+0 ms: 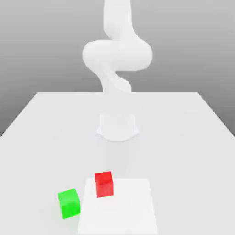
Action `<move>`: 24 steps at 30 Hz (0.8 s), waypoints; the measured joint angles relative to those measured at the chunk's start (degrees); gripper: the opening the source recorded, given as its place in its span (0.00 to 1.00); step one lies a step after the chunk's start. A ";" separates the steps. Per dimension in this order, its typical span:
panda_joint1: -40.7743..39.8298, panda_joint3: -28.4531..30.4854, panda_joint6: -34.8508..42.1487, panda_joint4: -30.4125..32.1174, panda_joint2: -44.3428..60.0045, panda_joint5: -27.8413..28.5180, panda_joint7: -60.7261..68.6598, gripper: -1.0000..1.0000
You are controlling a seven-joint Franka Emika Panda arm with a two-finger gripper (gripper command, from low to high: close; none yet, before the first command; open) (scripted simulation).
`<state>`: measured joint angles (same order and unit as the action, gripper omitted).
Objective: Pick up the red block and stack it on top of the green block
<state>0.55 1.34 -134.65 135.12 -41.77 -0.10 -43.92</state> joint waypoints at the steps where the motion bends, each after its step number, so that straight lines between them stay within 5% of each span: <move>1: 0.24 0.61 -1.39 1.58 2.01 -0.06 0.94 0.50; 17: 1.58 7.12 -24.52 26.98 36.03 0.94 15.04 0.50; 24: -1.19 3.24 -36.99 26.97 51.29 -4.67 20.25 0.50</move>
<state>-0.64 4.57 -171.64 162.09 9.52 -4.77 -23.67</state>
